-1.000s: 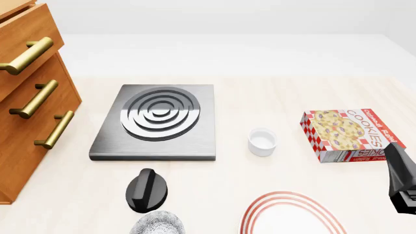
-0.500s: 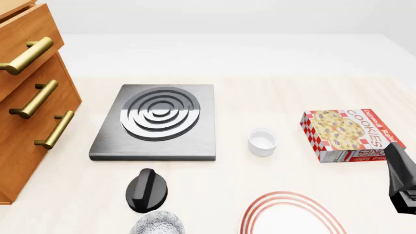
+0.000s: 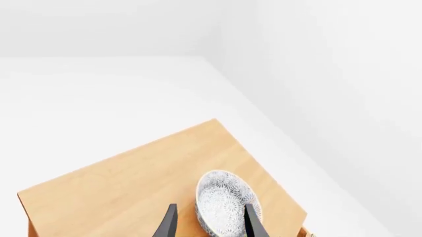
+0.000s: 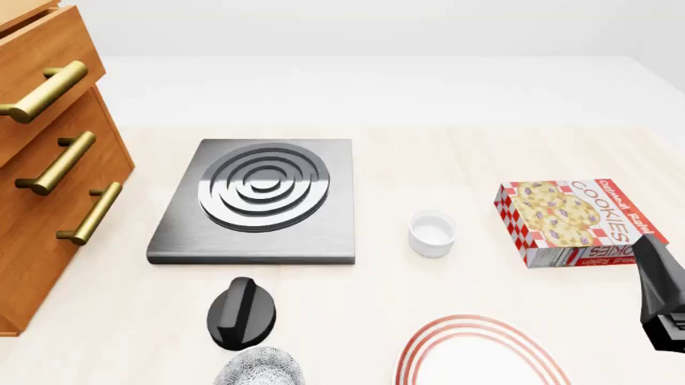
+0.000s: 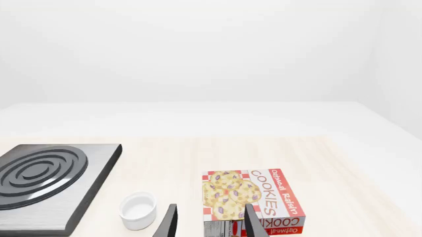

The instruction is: Pick the akita bowl on the wooden cabinet and place it on the plate.

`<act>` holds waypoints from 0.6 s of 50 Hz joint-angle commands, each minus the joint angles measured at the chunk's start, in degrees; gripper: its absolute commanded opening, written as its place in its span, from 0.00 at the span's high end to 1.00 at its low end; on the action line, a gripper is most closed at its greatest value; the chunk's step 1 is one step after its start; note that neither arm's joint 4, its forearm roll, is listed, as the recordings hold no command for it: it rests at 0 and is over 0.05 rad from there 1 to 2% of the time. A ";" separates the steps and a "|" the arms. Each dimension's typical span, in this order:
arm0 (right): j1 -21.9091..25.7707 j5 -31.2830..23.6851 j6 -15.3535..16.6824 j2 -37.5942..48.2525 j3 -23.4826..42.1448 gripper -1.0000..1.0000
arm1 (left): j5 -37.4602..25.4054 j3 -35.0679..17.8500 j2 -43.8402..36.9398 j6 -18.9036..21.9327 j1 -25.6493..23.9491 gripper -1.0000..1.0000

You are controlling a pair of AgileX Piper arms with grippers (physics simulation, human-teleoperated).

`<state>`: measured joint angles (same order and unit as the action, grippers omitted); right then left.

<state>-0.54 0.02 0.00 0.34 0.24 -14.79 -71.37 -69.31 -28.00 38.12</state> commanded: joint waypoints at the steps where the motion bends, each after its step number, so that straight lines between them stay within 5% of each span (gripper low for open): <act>1: -0.01 -0.10 -0.04 0.02 0.09 0.00 | 0.64 0.61 -0.56 0.22 -0.63 0.00; 30: -0.01 0.17 0.03 0.11 -0.07 0.00 | 2.46 1.06 -3.16 0.00 -1.43 0.00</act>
<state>-0.55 0.13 0.00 0.44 0.21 -13.04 -70.48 -71.48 -27.89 36.99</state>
